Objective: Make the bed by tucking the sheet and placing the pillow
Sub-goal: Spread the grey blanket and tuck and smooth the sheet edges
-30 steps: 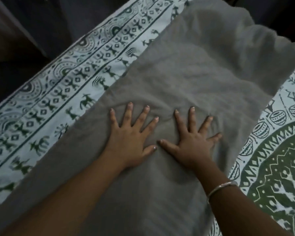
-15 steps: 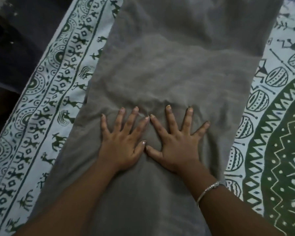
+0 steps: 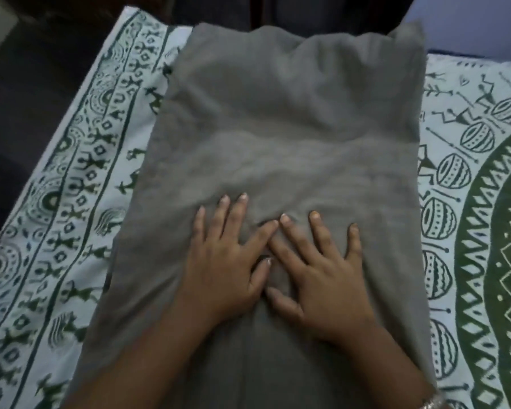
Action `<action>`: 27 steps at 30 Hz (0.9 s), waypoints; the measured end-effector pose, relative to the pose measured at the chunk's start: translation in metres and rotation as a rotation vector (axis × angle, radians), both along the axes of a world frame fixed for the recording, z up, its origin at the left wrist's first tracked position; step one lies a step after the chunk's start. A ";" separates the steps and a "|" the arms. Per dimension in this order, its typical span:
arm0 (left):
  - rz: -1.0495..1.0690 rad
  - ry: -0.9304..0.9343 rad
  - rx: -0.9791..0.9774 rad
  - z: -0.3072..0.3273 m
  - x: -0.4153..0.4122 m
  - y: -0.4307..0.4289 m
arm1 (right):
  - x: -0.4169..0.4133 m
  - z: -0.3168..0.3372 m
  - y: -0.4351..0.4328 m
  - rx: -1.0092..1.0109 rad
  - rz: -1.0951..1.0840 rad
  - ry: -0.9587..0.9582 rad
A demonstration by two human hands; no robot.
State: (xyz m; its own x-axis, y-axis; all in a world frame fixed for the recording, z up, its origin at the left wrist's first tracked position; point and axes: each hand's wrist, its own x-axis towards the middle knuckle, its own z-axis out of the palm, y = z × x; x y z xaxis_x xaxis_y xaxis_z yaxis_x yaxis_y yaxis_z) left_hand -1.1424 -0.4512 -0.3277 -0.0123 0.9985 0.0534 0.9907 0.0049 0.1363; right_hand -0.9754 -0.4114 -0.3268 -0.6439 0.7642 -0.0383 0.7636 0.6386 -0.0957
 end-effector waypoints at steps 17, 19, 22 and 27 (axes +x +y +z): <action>-0.191 0.158 -0.110 0.008 -0.055 0.181 | -0.033 0.001 0.180 0.027 -0.229 -0.146; -0.167 0.155 -0.116 0.015 -0.049 0.188 | -0.040 0.004 0.177 0.003 -0.232 -0.160; -0.143 0.149 0.083 0.036 -0.046 0.203 | -0.042 0.025 0.184 0.006 -0.196 -0.170; -0.087 0.137 0.011 0.068 -0.072 0.245 | -0.062 0.065 0.223 0.362 -0.153 -0.061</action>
State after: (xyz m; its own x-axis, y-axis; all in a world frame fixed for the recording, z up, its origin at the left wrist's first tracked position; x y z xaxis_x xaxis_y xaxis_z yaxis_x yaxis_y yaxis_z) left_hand -1.2141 -0.2064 -0.2595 0.0819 0.9949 0.0593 0.9966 -0.0821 -0.0003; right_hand -1.0378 -0.1887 -0.2622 -0.5264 0.8222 0.2167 0.8499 0.5012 0.1629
